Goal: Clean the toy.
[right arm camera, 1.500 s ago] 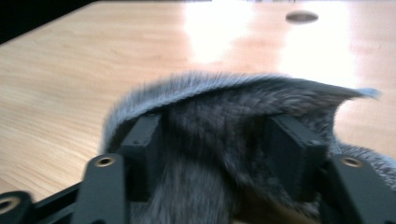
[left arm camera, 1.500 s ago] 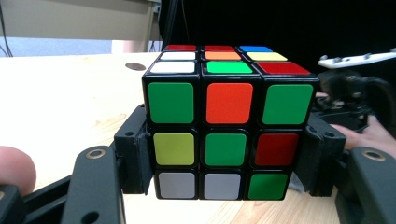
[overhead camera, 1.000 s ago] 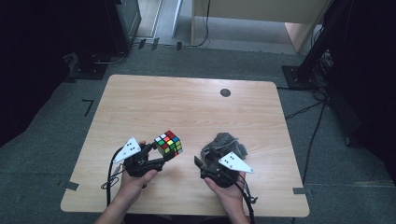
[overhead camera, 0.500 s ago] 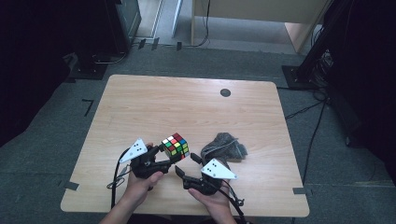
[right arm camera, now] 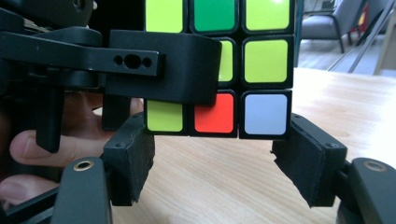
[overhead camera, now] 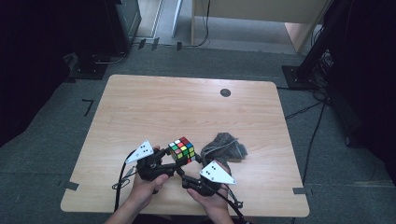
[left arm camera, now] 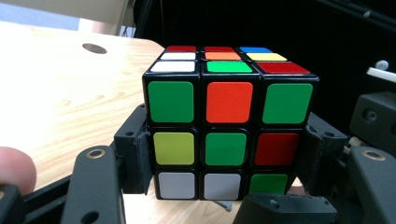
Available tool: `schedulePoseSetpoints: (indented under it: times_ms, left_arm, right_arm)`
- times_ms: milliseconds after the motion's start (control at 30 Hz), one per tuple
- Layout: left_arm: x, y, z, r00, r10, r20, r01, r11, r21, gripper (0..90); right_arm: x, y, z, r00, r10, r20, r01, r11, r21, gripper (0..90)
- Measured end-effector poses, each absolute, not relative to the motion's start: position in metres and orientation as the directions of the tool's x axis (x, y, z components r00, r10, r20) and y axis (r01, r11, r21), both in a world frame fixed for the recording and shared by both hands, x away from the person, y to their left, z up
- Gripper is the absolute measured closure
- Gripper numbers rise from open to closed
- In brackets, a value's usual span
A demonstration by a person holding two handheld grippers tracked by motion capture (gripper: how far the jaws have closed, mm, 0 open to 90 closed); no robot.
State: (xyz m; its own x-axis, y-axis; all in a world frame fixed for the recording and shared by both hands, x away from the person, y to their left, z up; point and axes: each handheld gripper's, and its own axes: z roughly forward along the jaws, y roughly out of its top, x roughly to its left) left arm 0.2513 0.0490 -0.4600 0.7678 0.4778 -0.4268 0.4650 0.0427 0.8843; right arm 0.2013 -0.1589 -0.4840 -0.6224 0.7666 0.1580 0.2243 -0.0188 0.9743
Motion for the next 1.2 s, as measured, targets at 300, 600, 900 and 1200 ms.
schedulePoseSetpoints:
  times_ms: [300, 600, 900, 1200]
  left_arm:
    - [0.250, 0.046, -0.461, 0.766, 0.460, -0.450, 0.486, 0.044, 0.873, 34.3]
    - [0.253, 0.046, -0.464, 0.752, 0.456, -0.476, 0.517, 0.041, 0.855, 33.6]
    - [0.260, 0.074, -0.449, 0.759, 0.474, -0.446, 0.428, 0.152, 0.891, 28.7]
    - [0.268, 0.096, -0.459, 0.764, 0.617, -0.187, 0.257, -0.026, 0.966, 30.0]
  right_arm:
    - [0.200, -0.158, -0.483, -0.610, 0.777, 0.157, 0.208, -0.035, 0.978, 29.4]
    - [0.198, -0.157, -0.484, -0.587, 0.797, 0.142, 0.226, -0.007, 0.974, 33.8]
    - [0.201, -0.161, -0.486, -0.581, 0.807, 0.110, 0.259, 0.055, 0.964, 34.0]
    - [0.218, -0.198, -0.476, -0.543, 0.820, 0.180, 0.351, 0.027, 0.936, 34.0]
